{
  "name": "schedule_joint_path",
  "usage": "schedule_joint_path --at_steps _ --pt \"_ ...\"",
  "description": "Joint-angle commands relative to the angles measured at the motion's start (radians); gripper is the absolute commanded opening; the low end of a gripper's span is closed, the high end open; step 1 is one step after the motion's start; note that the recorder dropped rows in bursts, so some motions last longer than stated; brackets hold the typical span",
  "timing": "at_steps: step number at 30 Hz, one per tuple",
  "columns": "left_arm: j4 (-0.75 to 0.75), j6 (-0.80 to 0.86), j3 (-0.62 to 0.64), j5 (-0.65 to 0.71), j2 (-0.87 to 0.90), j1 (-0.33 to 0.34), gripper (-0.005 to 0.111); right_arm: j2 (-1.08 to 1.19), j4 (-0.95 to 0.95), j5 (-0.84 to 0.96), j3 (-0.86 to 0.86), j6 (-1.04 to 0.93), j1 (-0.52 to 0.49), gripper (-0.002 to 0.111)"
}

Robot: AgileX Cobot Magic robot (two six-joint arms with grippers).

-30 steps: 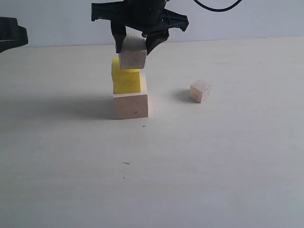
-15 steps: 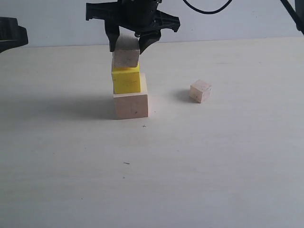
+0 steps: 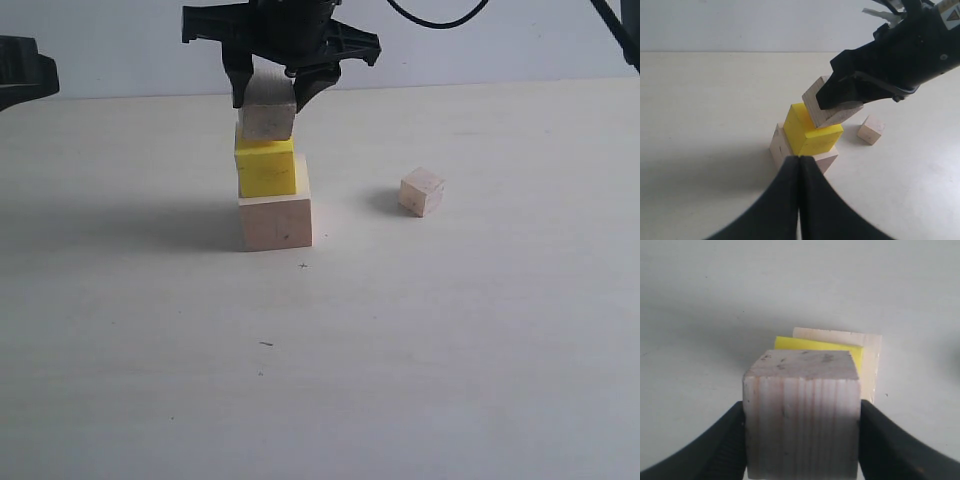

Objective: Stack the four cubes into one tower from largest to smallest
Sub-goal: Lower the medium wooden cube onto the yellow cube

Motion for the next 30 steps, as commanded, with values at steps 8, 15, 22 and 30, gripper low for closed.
schedule_joint_path --at_steps 8,15,22,30 --pt "-0.005 -0.001 0.006 0.003 -0.005 -0.005 0.000 -0.003 -0.006 -0.007 -0.007 -0.005 0.002 0.000" --pt "-0.005 -0.001 0.006 0.003 -0.005 -0.005 0.000 -0.003 0.006 -0.007 -0.007 -0.005 0.002 0.007" --pt "-0.005 -0.001 0.006 0.005 -0.005 -0.005 0.000 -0.003 0.002 -0.007 -0.007 -0.005 0.002 0.044" --pt "-0.005 -0.001 0.006 0.005 -0.005 -0.005 0.000 -0.003 -0.005 -0.007 -0.007 -0.014 0.002 0.057"
